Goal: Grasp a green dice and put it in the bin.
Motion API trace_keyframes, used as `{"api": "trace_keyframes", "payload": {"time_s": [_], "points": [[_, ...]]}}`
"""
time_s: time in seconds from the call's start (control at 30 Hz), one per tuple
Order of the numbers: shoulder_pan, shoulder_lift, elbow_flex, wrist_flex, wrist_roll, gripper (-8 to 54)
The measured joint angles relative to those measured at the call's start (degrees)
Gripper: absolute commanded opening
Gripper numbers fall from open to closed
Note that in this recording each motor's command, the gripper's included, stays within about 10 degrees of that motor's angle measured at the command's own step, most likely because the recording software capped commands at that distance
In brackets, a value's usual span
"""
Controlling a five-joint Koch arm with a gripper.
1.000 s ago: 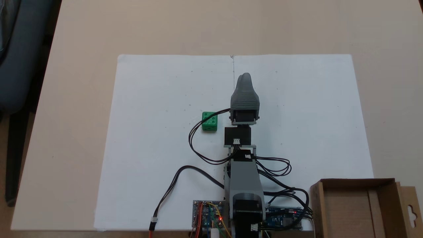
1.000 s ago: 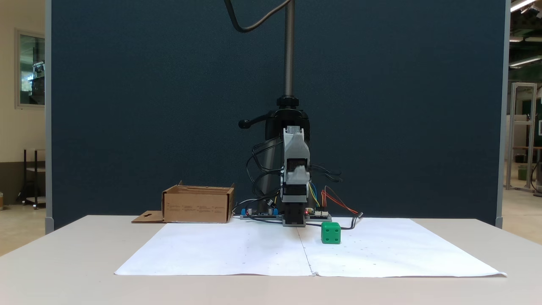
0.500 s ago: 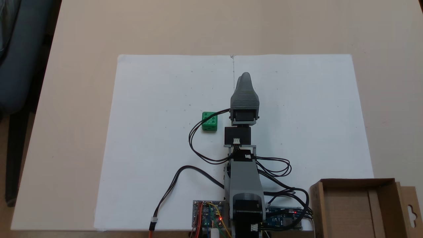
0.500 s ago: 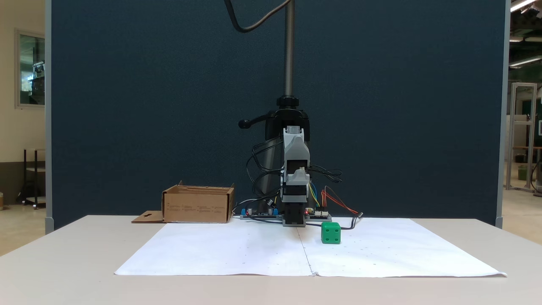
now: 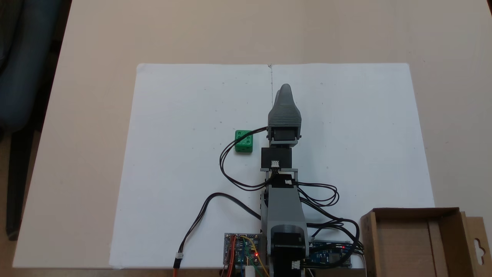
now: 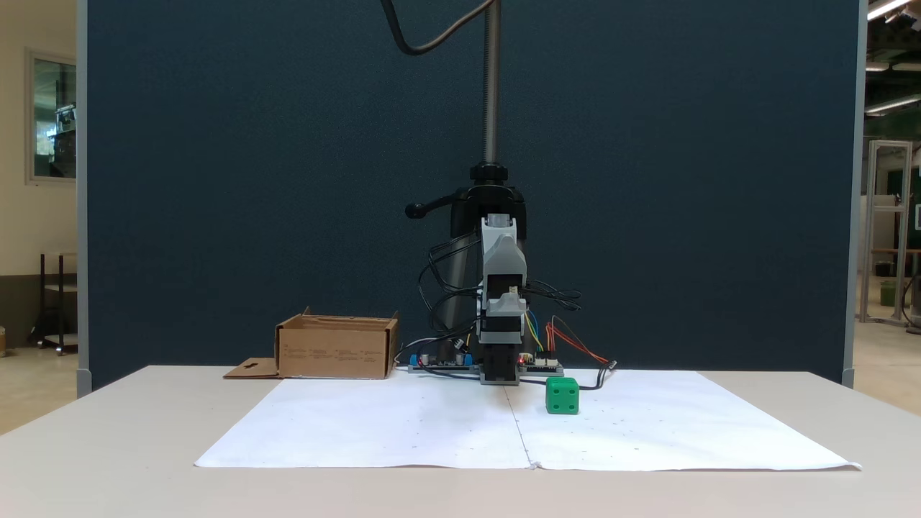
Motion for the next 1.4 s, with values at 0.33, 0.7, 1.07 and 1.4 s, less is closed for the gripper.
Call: {"api": "trace_keyframes", "payload": {"time_s": [0.33,0.7,1.07,1.4], "points": [[-0.97,0.0,0.0,0.0,0.0,44.3],[-0.88,0.0,0.0,0.0,0.0,44.2],[0.88,0.0,-1.49,5.45,-0.09,42.3],[4.13,0.0,-12.3,38.94,-0.09,44.2]]}}
